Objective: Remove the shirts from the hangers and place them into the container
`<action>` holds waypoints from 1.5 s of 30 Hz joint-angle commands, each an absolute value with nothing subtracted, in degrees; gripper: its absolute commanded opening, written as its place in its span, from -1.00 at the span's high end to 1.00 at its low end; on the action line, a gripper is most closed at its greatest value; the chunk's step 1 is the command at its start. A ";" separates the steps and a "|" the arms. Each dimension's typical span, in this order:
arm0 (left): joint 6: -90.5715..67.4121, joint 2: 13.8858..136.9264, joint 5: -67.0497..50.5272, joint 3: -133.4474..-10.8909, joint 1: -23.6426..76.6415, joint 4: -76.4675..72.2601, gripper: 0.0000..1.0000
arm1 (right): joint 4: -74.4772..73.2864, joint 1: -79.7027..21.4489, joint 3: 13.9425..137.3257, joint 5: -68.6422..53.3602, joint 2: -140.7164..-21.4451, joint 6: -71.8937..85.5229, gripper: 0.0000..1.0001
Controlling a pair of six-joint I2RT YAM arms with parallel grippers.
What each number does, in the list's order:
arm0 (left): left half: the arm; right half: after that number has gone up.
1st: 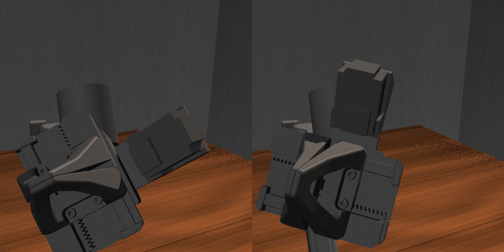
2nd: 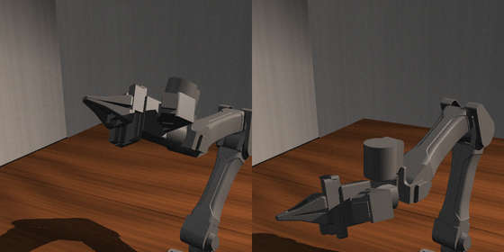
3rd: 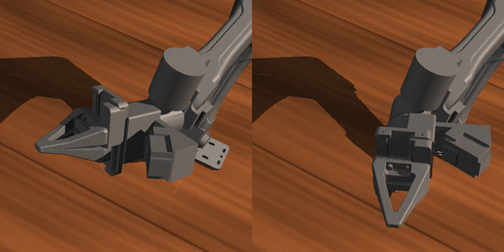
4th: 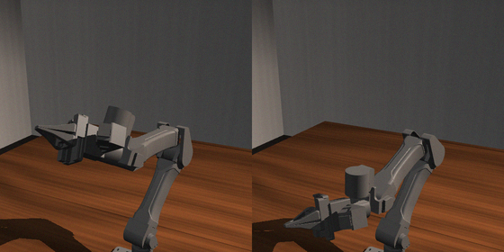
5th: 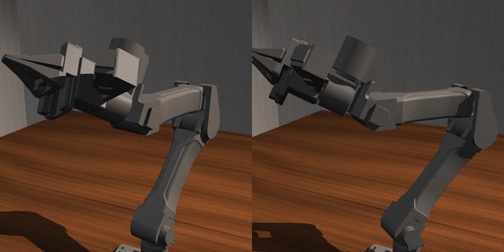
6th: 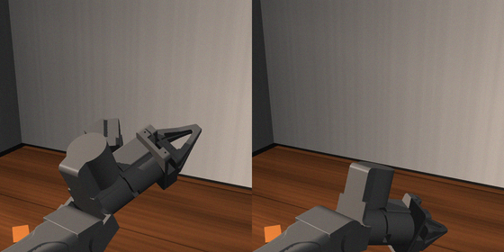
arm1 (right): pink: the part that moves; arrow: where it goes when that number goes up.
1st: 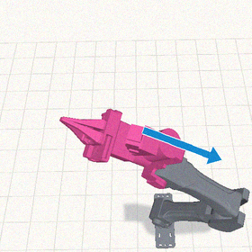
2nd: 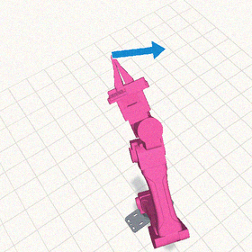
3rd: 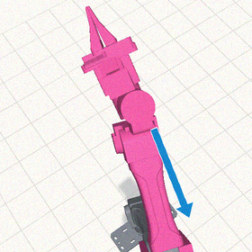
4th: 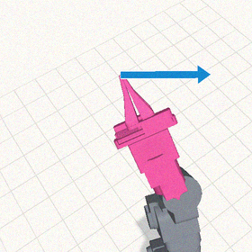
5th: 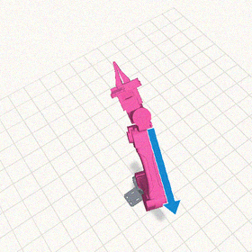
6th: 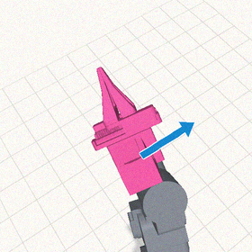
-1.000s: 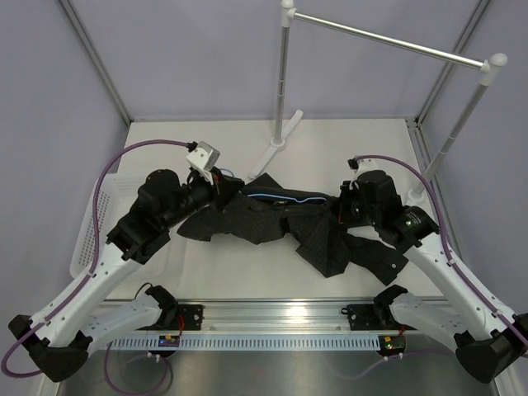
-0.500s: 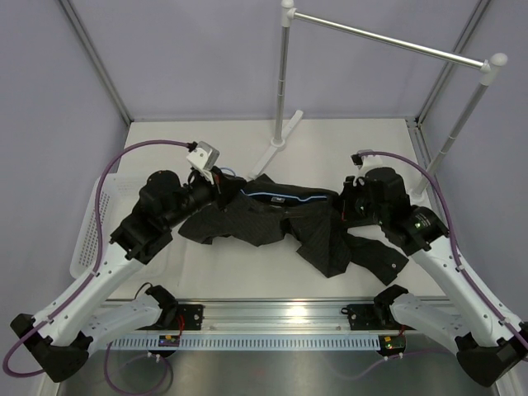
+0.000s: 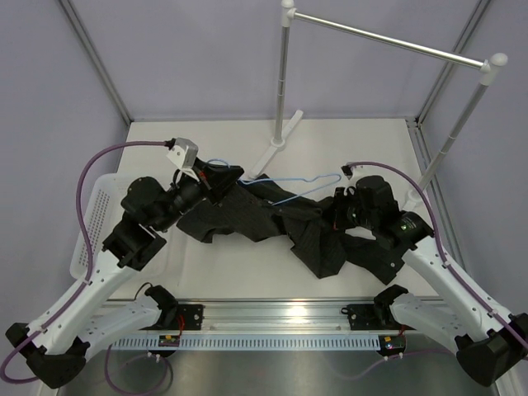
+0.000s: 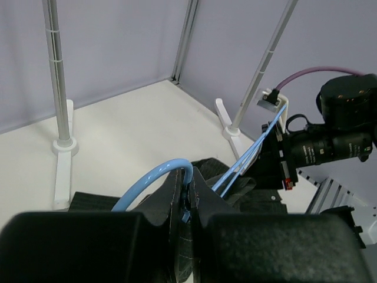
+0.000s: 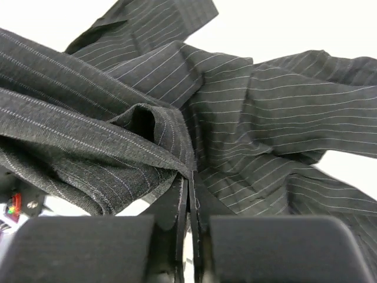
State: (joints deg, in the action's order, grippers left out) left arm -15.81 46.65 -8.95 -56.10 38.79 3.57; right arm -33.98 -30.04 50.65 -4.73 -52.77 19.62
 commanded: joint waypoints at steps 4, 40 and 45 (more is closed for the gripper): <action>-17.58 48.51 -7.30 -57.83 38.41 -6.06 1.00 | -36.45 -29.71 52.37 -6.86 -48.96 19.25 0.22; -9.14 63.81 -25.93 -69.17 38.94 8.79 1.00 | -43.07 -29.79 75.32 -32.96 -62.76 -4.48 0.11; -9.58 64.95 -26.28 -70.75 38.94 8.88 1.00 | -42.89 -29.79 74.71 -33.66 -62.23 -4.75 0.52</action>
